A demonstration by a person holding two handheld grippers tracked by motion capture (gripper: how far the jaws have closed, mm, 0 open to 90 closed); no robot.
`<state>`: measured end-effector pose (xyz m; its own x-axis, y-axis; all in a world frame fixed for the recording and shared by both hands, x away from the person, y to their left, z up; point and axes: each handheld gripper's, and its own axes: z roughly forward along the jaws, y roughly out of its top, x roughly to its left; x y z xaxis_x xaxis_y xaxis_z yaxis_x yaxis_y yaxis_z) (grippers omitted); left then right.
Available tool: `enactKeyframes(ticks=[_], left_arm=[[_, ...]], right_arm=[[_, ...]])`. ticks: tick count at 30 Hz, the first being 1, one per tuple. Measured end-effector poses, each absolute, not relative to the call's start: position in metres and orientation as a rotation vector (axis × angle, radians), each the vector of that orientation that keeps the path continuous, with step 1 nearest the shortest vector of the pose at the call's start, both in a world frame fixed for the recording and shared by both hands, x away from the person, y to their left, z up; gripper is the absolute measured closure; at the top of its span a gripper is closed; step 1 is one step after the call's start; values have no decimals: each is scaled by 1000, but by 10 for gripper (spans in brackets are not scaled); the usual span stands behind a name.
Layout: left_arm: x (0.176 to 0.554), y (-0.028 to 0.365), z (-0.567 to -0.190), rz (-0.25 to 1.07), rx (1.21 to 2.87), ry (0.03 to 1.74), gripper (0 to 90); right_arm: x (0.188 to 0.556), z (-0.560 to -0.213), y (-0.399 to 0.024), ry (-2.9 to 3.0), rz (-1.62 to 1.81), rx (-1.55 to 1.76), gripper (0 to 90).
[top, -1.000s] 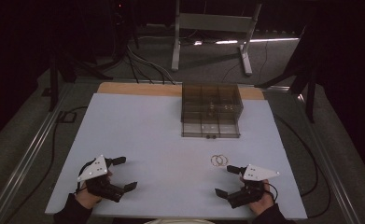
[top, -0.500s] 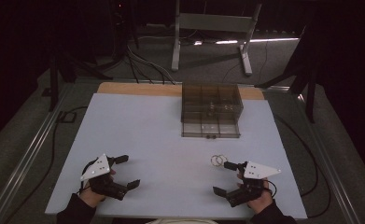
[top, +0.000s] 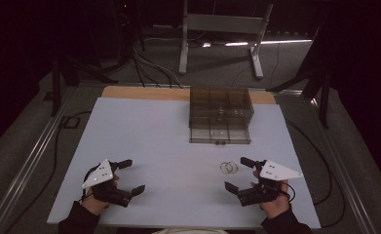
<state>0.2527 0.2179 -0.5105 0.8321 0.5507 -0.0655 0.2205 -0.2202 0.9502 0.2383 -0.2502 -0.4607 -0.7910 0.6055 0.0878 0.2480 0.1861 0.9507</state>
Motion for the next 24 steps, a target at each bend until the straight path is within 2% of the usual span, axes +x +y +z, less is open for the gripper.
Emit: enactKeyframes(ticks=[16,24], left_arm=[[254,220,-510,341,1771,614,5],[253,222,-511,338,1757,621,5]], right_arm=[[258,-432,-254,2097,1676,863,0],[263,-436,-258,2057,1674,900,0]])
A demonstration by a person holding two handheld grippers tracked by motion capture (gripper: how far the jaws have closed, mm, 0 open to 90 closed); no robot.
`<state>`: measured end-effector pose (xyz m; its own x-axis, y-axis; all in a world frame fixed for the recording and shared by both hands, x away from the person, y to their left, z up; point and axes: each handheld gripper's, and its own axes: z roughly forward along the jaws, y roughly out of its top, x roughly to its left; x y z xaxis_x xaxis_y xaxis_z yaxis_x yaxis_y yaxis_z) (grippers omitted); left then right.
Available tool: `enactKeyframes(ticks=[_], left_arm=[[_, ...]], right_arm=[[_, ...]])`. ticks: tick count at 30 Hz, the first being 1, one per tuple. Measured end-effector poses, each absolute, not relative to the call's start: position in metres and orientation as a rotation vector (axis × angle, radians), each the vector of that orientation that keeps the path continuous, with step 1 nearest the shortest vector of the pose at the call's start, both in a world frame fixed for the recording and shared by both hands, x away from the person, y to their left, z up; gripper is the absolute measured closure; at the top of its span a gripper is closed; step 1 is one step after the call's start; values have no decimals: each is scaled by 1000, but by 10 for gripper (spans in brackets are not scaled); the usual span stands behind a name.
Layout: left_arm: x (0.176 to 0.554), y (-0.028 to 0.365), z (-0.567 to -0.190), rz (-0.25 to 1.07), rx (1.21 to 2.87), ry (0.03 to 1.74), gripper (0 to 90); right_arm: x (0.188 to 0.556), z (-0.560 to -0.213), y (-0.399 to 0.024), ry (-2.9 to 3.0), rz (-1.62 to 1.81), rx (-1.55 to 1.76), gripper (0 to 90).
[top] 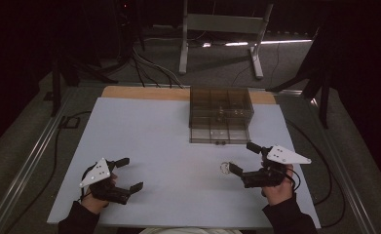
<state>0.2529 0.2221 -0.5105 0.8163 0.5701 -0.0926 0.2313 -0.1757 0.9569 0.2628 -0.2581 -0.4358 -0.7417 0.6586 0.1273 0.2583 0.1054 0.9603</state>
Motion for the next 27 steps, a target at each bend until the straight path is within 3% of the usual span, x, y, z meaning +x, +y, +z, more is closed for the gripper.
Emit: enactKeyframes(ticks=[21,27], left_arm=[[252,220,-515,342,1791,604,5],[251,218,-515,319,1784,586,5]], right_arm=[[290,-492,-274,2082,1443,1264,0],[292,-506,-271,2149,1326,1302,170]])
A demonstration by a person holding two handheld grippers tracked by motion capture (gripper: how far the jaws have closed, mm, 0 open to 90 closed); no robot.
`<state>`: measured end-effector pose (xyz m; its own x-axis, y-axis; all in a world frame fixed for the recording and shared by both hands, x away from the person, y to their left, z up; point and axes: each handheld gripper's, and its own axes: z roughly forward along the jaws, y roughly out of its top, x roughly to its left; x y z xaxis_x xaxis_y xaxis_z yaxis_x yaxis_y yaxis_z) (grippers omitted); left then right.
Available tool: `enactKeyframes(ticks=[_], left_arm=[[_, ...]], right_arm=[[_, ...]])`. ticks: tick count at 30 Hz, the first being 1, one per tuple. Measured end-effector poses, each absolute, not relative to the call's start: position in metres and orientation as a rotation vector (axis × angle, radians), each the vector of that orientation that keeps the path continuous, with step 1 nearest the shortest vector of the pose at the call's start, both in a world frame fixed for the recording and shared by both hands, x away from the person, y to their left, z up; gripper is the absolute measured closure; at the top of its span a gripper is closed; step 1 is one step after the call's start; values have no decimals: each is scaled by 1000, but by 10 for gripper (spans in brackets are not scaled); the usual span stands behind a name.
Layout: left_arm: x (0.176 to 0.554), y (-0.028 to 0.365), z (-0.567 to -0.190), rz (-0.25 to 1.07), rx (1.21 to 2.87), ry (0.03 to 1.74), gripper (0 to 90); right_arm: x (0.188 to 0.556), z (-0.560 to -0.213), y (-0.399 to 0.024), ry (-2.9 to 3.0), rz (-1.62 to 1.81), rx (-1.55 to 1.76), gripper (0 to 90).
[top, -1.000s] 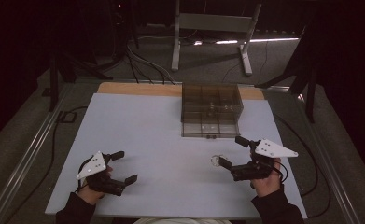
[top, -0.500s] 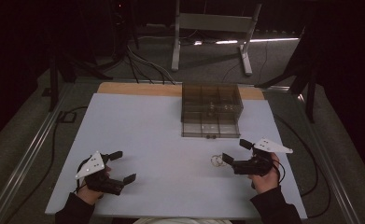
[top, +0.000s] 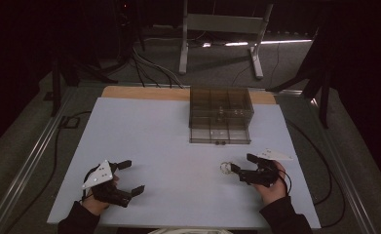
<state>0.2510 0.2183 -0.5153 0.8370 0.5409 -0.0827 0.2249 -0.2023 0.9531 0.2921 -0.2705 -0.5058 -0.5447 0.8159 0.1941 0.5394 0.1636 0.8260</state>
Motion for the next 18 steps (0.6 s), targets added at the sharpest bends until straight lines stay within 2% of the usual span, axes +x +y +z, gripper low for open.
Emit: enactKeyframes(ticks=[1,3,9,14,16,17,18], left_arm=[[251,218,-515,314,1783,585,5],[251,219,-514,309,1772,588,5],[250,216,-515,309,1784,568,5],[250,216,-514,307,1777,566,5],[250,216,-514,311,1776,564,5],[250,216,-514,312,1773,562,5],[249,216,-514,316,1773,562,5]], right_arm=[[293,-507,-270,2155,1308,1302,170],[294,-509,-270,2178,1283,1333,263],[295,-512,-263,2189,1171,1360,378],[298,-518,-261,2186,1069,1409,543],[299,-519,-261,2184,1058,1418,565],[301,-522,-260,2184,1036,1430,630],[301,-523,-259,2190,1032,1428,638]])
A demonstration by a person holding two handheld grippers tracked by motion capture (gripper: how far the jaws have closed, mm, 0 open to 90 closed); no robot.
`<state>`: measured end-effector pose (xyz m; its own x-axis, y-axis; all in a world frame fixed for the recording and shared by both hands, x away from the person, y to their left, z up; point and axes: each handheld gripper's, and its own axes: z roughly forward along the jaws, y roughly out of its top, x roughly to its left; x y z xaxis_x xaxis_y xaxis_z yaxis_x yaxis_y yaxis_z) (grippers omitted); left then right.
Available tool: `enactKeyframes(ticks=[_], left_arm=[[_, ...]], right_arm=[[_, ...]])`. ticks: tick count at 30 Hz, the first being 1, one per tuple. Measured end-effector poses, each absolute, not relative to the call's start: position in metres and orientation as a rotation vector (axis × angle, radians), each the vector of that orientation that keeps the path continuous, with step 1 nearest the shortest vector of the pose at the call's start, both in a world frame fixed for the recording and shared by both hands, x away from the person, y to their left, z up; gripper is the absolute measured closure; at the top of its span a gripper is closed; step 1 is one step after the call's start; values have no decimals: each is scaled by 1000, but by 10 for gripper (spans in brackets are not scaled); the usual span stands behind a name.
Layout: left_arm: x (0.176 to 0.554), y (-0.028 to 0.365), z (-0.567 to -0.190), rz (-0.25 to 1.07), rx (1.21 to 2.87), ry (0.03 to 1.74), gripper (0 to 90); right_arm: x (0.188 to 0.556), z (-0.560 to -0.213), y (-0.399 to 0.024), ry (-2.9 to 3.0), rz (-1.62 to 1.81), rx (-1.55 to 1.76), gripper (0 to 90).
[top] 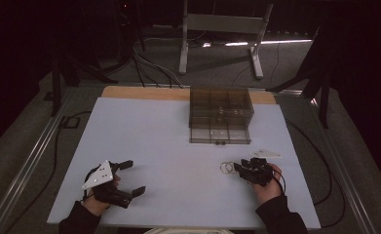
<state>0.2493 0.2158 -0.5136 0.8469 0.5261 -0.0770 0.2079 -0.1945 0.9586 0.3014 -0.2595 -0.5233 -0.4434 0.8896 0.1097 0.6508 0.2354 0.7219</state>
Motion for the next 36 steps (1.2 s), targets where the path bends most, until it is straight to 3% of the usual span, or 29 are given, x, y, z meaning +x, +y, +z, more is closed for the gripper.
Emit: enactKeyframes(ticks=[10,36], left_arm=[[251,215,-514,312,1775,562,5],[250,213,-513,276,1783,537,5]], right_arm=[[299,-529,-251,2166,919,1396,858],[291,-504,-242,2137,1037,1357,870]])
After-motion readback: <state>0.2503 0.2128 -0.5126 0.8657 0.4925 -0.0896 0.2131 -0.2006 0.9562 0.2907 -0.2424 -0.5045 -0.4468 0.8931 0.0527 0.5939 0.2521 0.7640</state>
